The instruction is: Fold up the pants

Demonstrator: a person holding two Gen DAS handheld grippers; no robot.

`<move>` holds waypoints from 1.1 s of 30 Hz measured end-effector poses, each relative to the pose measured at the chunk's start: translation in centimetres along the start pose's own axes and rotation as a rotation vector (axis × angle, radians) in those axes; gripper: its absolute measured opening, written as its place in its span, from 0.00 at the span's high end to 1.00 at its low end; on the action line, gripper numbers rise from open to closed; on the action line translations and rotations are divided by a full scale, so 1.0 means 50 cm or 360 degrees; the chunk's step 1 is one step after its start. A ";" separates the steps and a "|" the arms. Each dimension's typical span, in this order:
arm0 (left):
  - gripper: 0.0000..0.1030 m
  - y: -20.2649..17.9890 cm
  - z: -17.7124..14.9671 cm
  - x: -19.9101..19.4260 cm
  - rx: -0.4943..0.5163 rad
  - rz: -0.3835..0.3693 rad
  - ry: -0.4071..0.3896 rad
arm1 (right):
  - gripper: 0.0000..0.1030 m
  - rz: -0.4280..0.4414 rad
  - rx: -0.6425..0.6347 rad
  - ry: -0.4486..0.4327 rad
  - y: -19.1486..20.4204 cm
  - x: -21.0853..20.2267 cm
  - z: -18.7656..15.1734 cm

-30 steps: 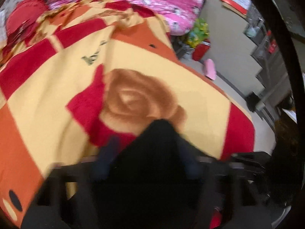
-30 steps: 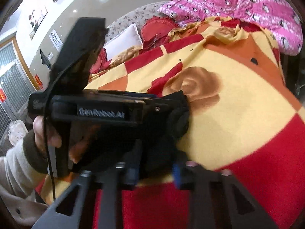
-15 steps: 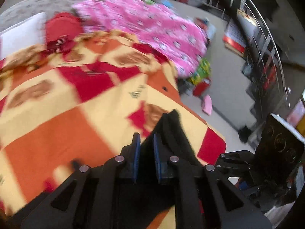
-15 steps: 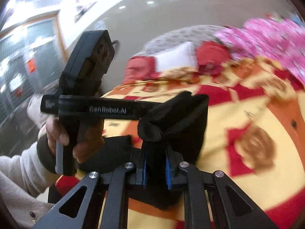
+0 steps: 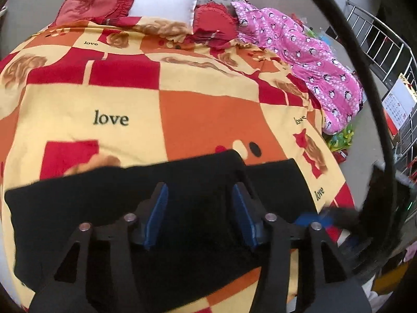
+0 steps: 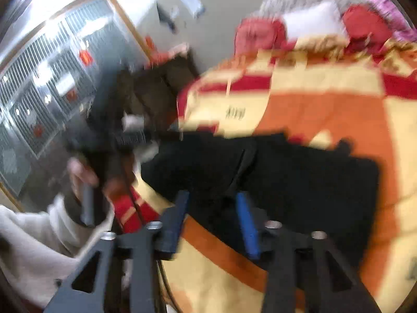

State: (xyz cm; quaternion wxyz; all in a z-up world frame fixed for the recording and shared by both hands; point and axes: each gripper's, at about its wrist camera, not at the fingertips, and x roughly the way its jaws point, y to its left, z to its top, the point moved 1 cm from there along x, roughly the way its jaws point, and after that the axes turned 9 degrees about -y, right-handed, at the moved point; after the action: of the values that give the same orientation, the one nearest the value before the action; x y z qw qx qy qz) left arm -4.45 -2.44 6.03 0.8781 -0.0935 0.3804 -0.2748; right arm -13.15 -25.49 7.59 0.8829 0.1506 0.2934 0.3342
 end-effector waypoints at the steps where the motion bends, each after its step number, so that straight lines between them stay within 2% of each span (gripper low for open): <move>1: 0.40 -0.006 -0.009 -0.002 -0.0013 -0.0026 -0.0005 | 0.43 -0.0068 -0.0003 -0.0066 -0.010 -0.032 0.006; 3: 0.35 -0.015 -0.021 0.007 -0.0021 -0.0060 -0.0009 | 0.47 -0.0214 0.0019 -0.0111 -0.038 -0.065 0.012; 6: 0.35 -0.049 -0.045 0.019 0.0031 -0.0024 -0.0006 | 0.70 -0.0409 0.0056 -0.0072 -0.087 -0.064 0.001; 9: 0.35 -0.075 -0.069 0.058 0.0104 0.0103 0.0051 | 0.73 -0.0499 0.0000 0.0011 -0.101 -0.031 -0.020; 10: 0.35 -0.076 -0.076 0.067 0.0115 0.0129 0.0070 | 0.73 -0.0518 -0.0014 0.0027 -0.104 -0.019 -0.026; 12: 0.41 -0.077 -0.091 0.085 0.0158 0.0213 0.0091 | 0.73 -0.0546 -0.0042 0.0044 -0.106 -0.005 -0.022; 15: 0.48 -0.081 -0.094 0.071 0.0187 0.0241 0.0080 | 0.73 -0.0507 -0.0126 0.0054 -0.071 -0.021 -0.013; 17: 0.48 -0.076 -0.101 0.061 0.0177 0.0245 0.0068 | 0.72 -0.0493 -0.0183 0.0070 -0.060 -0.014 -0.014; 20: 0.47 -0.070 -0.111 0.059 0.0174 0.0236 0.0016 | 0.72 -0.0529 -0.0181 0.0172 -0.068 0.012 -0.048; 22: 0.47 -0.068 -0.112 0.055 0.0161 0.0237 0.0008 | 0.72 -0.0526 -0.0205 0.0123 -0.066 0.009 -0.063; 26: 0.48 -0.072 -0.100 0.043 0.0152 0.0270 0.0023 | 0.72 -0.0543 -0.0238 0.0166 -0.052 -0.005 -0.046; 32: 0.48 -0.087 -0.074 0.039 0.0167 0.0282 -0.0038 | 0.68 -0.0570 -0.0249 0.0127 -0.042 -0.019 -0.016; 33: 0.48 -0.090 -0.069 0.042 0.0173 0.0287 -0.0052 | 0.64 -0.0577 -0.0243 0.0127 -0.044 -0.018 -0.012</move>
State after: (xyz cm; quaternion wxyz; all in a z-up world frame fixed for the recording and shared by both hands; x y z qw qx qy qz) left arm -7.62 -7.19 4.02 0.9091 -0.0154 0.3575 -0.2132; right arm -12.94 -27.66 6.45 0.9251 0.0144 0.3244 0.1967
